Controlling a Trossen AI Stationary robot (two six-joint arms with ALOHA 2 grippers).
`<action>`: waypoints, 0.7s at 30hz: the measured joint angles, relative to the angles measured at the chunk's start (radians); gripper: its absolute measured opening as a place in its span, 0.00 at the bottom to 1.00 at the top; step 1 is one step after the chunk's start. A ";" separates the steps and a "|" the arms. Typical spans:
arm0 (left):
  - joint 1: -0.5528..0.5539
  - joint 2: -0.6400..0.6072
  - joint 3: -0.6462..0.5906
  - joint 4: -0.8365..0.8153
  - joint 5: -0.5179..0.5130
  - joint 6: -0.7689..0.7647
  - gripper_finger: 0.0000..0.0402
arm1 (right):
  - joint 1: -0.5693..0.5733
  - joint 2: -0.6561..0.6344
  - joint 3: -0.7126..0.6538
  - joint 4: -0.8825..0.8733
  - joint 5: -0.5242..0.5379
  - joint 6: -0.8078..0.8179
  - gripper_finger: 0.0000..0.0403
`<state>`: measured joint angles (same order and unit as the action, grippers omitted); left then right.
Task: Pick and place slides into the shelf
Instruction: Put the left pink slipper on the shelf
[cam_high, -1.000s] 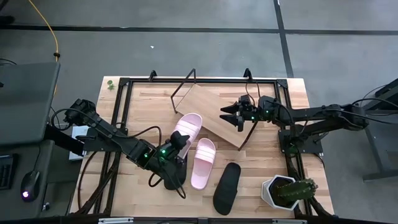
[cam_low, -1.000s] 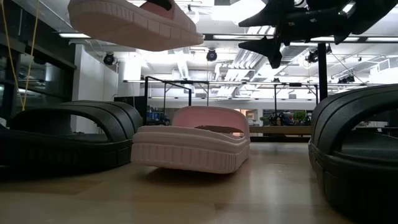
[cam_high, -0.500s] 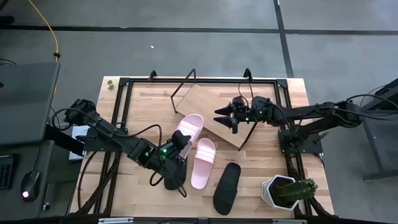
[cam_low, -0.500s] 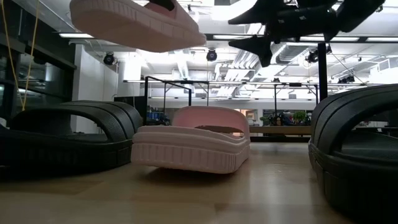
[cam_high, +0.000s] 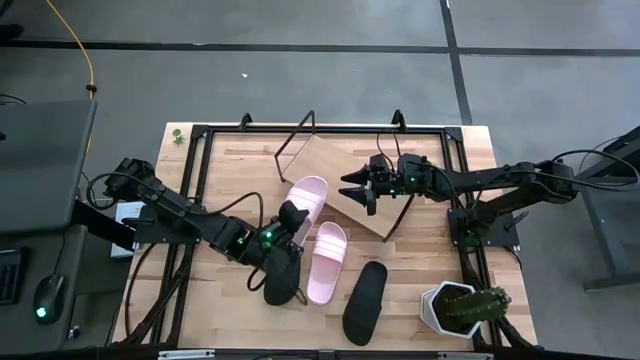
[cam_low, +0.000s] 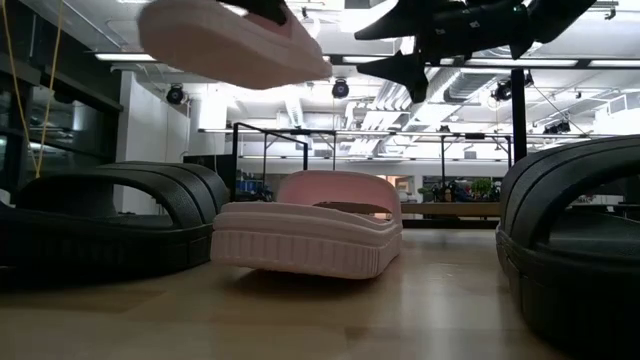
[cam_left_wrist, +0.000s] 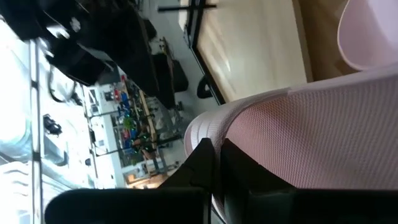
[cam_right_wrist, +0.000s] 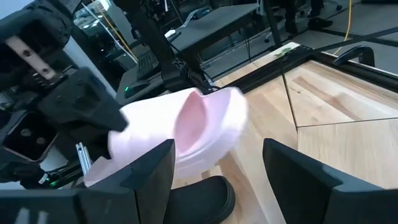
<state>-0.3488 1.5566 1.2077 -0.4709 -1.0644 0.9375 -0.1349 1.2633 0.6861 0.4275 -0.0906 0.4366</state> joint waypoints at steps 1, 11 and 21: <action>0.015 0.000 -0.003 0.000 0.007 0.000 0.00 | 0.000 0.000 0.000 0.000 0.000 0.000 0.58; 0.157 0.000 -0.028 0.045 0.168 0.000 0.00 | -0.012 -0.008 0.000 0.002 -0.006 -0.026 0.58; 0.259 0.000 -0.028 0.084 0.297 0.011 0.00 | -0.035 -0.098 0.000 -0.055 -0.040 -0.083 0.58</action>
<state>-0.0903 1.5566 1.1793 -0.3874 -0.7675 0.9483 -0.1699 1.1649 0.6861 0.3729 -0.1305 0.3533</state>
